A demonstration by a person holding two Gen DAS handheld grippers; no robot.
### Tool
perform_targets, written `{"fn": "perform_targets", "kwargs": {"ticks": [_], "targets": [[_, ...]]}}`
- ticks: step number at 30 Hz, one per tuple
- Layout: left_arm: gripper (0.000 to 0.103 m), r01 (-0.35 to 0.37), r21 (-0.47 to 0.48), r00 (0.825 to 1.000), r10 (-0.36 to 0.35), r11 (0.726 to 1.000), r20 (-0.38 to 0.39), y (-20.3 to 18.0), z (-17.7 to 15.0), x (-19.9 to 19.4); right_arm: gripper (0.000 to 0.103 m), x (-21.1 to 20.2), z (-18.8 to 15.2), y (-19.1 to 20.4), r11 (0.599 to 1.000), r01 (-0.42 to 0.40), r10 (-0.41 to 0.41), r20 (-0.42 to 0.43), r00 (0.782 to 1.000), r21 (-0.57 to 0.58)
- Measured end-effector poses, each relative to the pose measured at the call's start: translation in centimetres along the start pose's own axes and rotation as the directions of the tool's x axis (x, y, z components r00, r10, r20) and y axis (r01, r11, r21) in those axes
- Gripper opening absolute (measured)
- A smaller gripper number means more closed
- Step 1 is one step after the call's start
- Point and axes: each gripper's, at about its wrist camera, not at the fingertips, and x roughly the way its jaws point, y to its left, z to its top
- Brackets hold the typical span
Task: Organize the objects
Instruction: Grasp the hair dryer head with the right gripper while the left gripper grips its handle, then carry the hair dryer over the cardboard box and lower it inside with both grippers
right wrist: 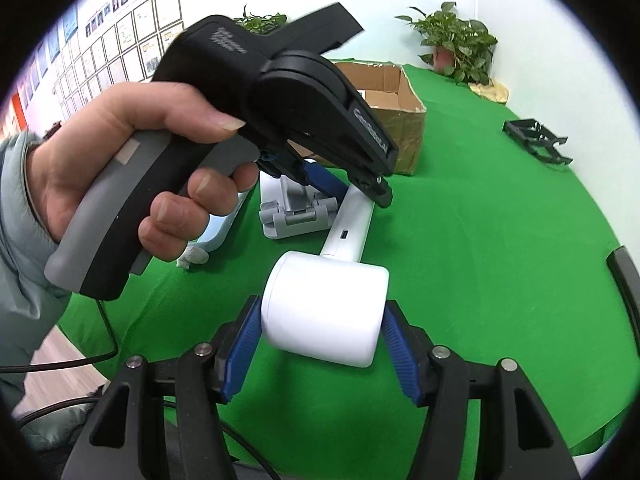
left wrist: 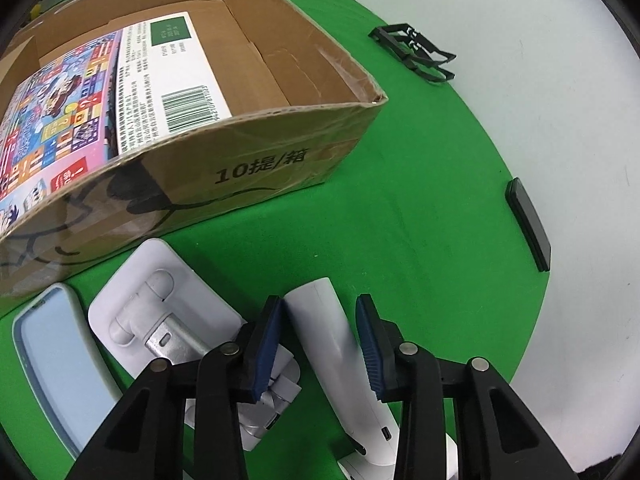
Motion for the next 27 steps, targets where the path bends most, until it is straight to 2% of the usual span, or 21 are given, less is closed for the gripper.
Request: {"fn": "perform_targets", "kwargs": {"ticks": [4, 10, 14, 18, 23, 27], "targets": [[0.034, -0.006, -0.021, 1.0, 0.006, 1.0, -0.023, 0.1, 0.5, 0.2, 0.059, -0.2, -0.1, 0.5, 0.999, 0.027, -0.027, 0.011, 1.0, -0.019], [0.031, -0.03, -0.03, 1.0, 0.03, 0.999, -0.006, 0.0, 0.5, -0.5, 0.059, 0.1, 0.2, -0.1, 1.0, 0.018, -0.018, 0.013, 1.0, 0.003], [0.028, -0.032, -0.044, 0.996, 0.035, 0.999, 0.079, -0.7, 0.6, -3.1, 0.059, 0.3, 0.2, -0.2, 1.0, 0.015, -0.015, 0.013, 1.0, 0.014], [0.027, -0.024, -0.041, 0.985, 0.031, 0.999, 0.171, -1.7, 1.0, -6.8, 0.058, 0.7, 0.7, -0.6, 0.999, 0.01, -0.011, 0.026, 1.0, 0.038], [0.026, -0.055, -0.02, 0.956, 0.059, 0.998, 0.287, -2.8, 1.8, -11.1, 0.057, 0.7, 2.5, -0.9, 0.999, 0.006, -0.01, 0.075, 0.997, 0.054], [0.026, -0.068, -0.002, 0.937, 0.065, 0.998, 0.344, -3.2, 3.5, -13.7, 0.057, 0.8, 4.7, -1.1, 0.998, 0.006, -0.013, 0.113, 0.994, 0.055]]}}
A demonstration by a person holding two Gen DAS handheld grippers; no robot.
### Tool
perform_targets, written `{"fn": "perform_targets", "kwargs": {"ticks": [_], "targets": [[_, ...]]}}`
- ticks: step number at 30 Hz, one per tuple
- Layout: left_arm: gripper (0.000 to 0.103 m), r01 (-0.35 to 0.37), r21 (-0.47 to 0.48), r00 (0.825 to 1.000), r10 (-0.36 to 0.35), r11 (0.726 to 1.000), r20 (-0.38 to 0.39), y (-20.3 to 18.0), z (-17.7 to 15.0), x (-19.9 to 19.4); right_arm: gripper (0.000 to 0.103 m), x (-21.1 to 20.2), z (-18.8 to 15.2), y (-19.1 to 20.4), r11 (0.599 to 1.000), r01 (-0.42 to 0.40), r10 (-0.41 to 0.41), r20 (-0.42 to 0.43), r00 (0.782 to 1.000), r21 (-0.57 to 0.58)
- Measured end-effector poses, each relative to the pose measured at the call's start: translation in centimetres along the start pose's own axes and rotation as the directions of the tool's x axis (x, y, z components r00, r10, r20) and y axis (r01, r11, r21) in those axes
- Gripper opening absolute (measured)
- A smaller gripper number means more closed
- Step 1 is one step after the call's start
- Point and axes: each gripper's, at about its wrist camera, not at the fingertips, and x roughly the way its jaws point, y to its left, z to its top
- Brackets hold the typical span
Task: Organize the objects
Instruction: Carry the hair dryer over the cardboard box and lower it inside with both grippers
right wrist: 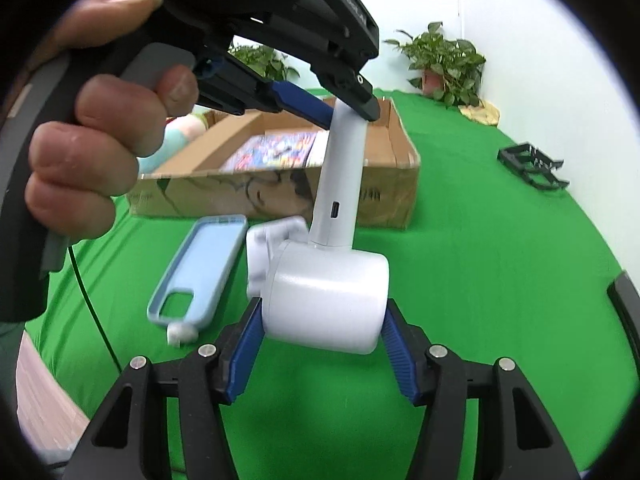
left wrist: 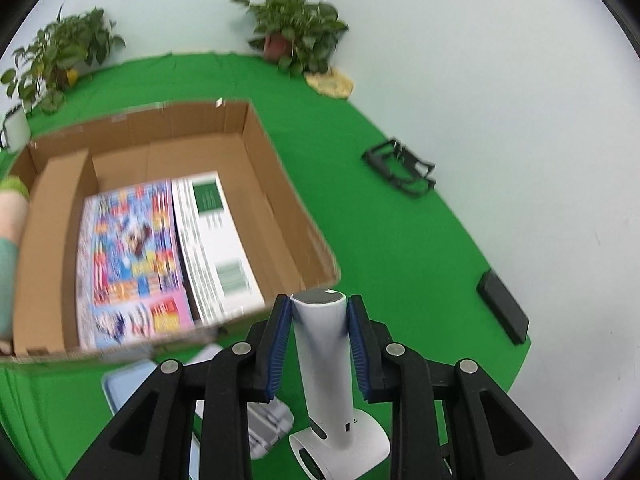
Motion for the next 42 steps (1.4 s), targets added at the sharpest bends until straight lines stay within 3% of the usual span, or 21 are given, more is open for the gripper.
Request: {"fn": "perform_targets", "kwargs": {"ticks": [6, 13, 19, 24, 35, 39, 42], "targets": [[0.026, 0.005, 0.035, 0.999, -0.007, 0.999, 0.049, -0.2, 3.9, -0.8, 0.057, 0.8, 3.2, -0.7, 1.0, 0.013, -0.013, 0.043, 0.999, -0.004], [0.026, 0.045, 0.0, 0.996, -0.045, 0.999, 0.072, 1.6, 9.9, 0.3, 0.056, 2.9, 7.8, -2.9, 0.999, 0.031, -0.029, 0.067, 0.997, -0.026], [0.026, 0.056, -0.027, 0.996, -0.054, 0.998, 0.07, 3.7, 14.4, 2.2, 0.056, 5.3, 12.0, -3.7, 0.999, 0.004, -0.003, 0.04, 0.999, -0.033], [0.026, 0.077, -0.079, 0.997, -0.076, 0.994, 0.011, 6.6, 17.3, 5.9, 0.056, 8.3, 14.5, -4.1, 0.999, 0.002, -0.003, -0.028, 1.0, -0.047], [0.026, 0.148, -0.218, 0.979, -0.174, 0.965, -0.104, 13.0, 16.4, 14.0, 0.056, 14.0, 14.5, -4.2, 0.995, 0.031, -0.049, -0.203, 0.978, -0.091], [0.026, 0.175, -0.262, 0.97, -0.212, 0.949, -0.12, 14.6, 15.7, 15.4, 0.056, 14.8, 14.1, -3.7, 0.992, 0.057, -0.08, -0.218, 0.973, -0.11], [0.026, 0.15, -0.266, 0.971, -0.193, 0.952, -0.141, 15.4, 15.4, 16.4, 0.056, 15.2, 14.0, -2.9, 0.985, 0.08, -0.114, -0.228, 0.967, -0.151]]}}
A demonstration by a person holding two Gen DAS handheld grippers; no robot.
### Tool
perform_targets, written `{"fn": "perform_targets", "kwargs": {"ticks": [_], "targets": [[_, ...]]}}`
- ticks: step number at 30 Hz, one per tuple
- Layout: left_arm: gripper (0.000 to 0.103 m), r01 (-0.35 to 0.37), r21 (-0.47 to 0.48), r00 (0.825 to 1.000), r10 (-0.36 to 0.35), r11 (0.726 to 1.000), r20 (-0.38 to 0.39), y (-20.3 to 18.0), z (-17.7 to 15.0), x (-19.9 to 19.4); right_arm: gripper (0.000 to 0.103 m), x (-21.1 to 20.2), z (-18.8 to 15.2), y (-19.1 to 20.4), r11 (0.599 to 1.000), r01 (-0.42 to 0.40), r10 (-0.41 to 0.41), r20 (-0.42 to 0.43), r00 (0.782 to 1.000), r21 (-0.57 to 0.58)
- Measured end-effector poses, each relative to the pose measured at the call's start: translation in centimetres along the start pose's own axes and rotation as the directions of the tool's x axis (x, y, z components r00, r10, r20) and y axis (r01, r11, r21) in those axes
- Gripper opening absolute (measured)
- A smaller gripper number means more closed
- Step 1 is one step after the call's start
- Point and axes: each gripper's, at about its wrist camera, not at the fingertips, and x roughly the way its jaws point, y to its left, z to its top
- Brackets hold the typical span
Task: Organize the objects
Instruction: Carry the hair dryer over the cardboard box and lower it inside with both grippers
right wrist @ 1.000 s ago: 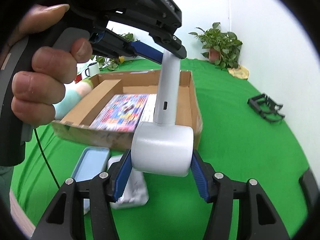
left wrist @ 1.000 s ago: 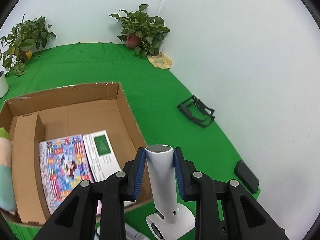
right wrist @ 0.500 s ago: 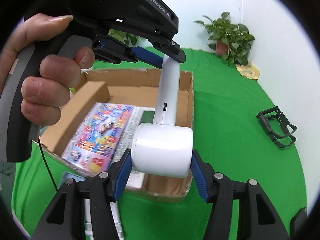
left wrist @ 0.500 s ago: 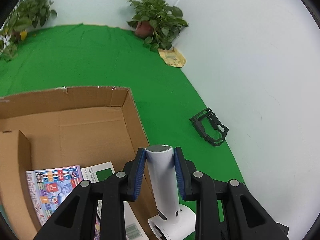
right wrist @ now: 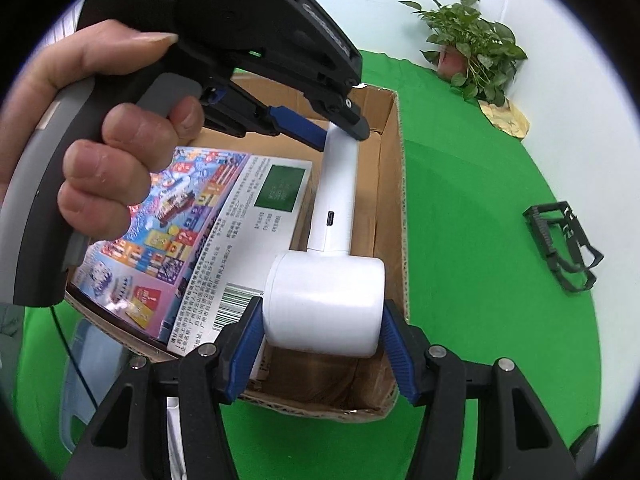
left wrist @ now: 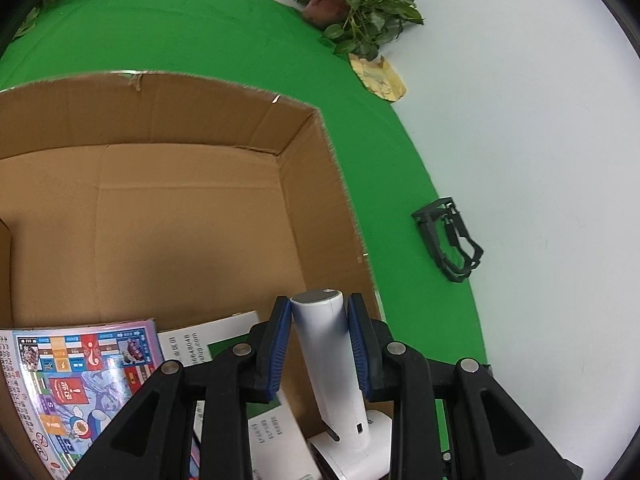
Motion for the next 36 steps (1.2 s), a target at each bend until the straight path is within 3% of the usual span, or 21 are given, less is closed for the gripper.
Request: {"fn": "perform_targets", "kwargs": {"ticks": [11, 22, 24, 26, 30, 33, 36], "targets": [[0.026, -0.082, 0.023, 0.996, 0.083, 0.996, -0.036, 0.1, -0.6, 1.3, 0.057, 0.8, 0.3, 0.1, 0.998, -0.05, 0.052, -0.056, 0.997, 0.037], [0.027, -0.081, 0.045, 0.993, 0.084, 0.996, -0.084, -0.6, -1.5, 1.8, 0.06, 0.1, 0.1, 0.1, 0.997, -0.062, 0.065, -0.053, 0.996, 0.046], [0.027, -0.08, 0.048, 0.993, 0.084, 0.996, -0.089, -0.7, -1.6, 1.7, 0.064, -0.3, -0.1, 0.1, 0.997, -0.064, 0.065, -0.05, 0.997, 0.039], [0.027, -0.079, 0.056, 0.993, 0.083, 0.995, -0.088, -0.8, -1.8, 1.4, 0.079, -1.1, -0.2, 0.2, 0.998, -0.057, 0.058, -0.027, 0.998, 0.038], [0.027, -0.096, 0.08, 0.994, 0.1, 0.992, -0.05, -0.9, -2.4, -0.6, 0.089, -3.3, -0.7, -0.1, 0.999, -0.039, 0.038, 0.038, 0.999, 0.034], [0.035, -0.141, 0.13, 0.99, 0.137, 0.982, 0.036, -1.5, -3.5, -3.6, 0.093, -4.7, -1.0, -0.7, 0.998, -0.034, 0.029, 0.095, 0.995, 0.055], [0.055, -0.224, 0.194, 0.963, 0.187, 0.955, 0.193, -2.7, -5.7, -7.9, 0.103, -5.5, -1.1, -1.5, 0.995, -0.038, 0.025, 0.151, 0.988, 0.089]]}}
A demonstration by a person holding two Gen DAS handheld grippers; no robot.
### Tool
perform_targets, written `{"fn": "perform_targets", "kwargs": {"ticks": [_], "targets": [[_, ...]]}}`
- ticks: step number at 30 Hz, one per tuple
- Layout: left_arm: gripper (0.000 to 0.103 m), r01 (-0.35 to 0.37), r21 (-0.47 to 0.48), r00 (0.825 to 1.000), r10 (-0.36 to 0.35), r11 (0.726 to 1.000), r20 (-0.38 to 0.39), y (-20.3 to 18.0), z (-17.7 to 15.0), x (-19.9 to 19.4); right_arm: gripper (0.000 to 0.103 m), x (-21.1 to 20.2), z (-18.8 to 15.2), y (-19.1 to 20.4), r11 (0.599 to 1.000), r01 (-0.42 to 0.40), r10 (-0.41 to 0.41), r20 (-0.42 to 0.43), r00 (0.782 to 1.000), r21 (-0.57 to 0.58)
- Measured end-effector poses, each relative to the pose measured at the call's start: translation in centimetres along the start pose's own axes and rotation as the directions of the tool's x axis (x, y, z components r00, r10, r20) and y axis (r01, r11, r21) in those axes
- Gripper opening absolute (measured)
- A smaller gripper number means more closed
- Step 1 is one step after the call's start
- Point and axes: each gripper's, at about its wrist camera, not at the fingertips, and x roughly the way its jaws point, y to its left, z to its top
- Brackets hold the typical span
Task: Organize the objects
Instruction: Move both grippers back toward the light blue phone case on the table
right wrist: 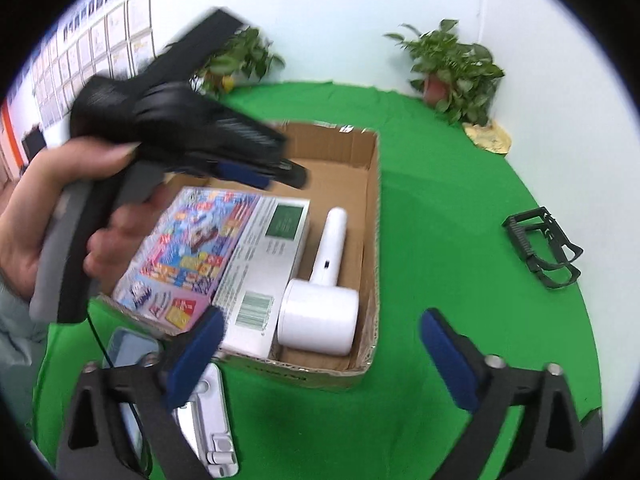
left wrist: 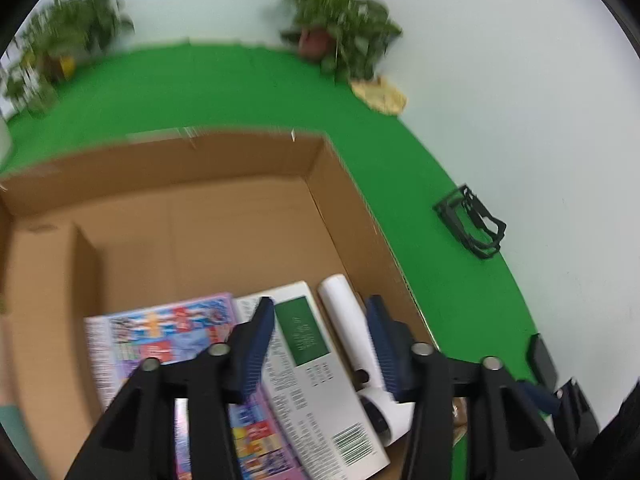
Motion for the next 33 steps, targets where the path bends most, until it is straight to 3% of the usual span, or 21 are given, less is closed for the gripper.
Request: {"fn": "perform_targets", "kwargs": {"ticks": [2, 5, 8, 13, 16, 20, 23, 27, 33], "targets": [[0.083, -0.081, 0.039, 0.989, 0.076, 0.996, 0.124, -0.6, -1.3, -3.8, 0.102, -0.5, -0.3, -0.3, 1.0, -0.003, 0.002, 0.033, 0.999, 0.026], [0.101, -0.186, 0.058, 0.944, 0.162, 0.981, 0.288, -1.1, -4.1, -8.9, 0.102, -1.8, -1.4, 0.2, 0.998, -0.039, 0.033, 0.106, 0.994, 0.054], [0.103, -0.272, 0.019, 0.888, 0.243, 0.962, 0.39, -1.4, -7.4, -13.2, 0.102, -3.0, -2.5, 1.8, 0.998, -0.025, 0.015, 0.162, 0.987, 0.062], [0.103, -0.394, -0.068, 0.795, 0.377, 0.917, 0.475, -1.7, -13.6, -18.3, 0.102, -4.5, -4.1, 4.1, 0.996, 0.007, -0.026, 0.214, 0.976, 0.091], [0.103, -0.455, -0.09, 0.751, 0.436, 0.886, 0.495, -1.6, -17.2, -21.1, 0.102, -5.8, -5.1, 5.3, 0.995, 0.016, -0.039, 0.244, 0.969, 0.095], [0.103, -0.506, -0.088, 0.715, 0.475, 0.858, 0.513, -2.0, -21.3, -23.8, 0.102, -7.2, -6.5, 6.3, 0.995, 0.024, -0.048, 0.246, 0.968, 0.101], [0.103, -0.518, -0.093, 0.715, 0.49, 0.85, 0.499, -2.7, -23.6, -25.1, 0.102, -8.3, -7.0, 7.0, 0.995, 0.025, -0.049, 0.253, 0.966, 0.099], [0.103, -0.549, -0.102, 0.7, 0.523, 0.829, 0.486, -3.8, -25.3, -25.8, 0.102, -9.6, -7.6, 8.0, 0.996, 0.021, -0.044, 0.263, 0.964, 0.091], [0.103, -0.508, -0.122, 0.728, 0.501, 0.853, 0.468, -4.3, -26.8, -25.7, 0.102, -9.8, -8.6, 8.7, 0.995, 0.035, -0.055, 0.238, 0.97, 0.089]]}}
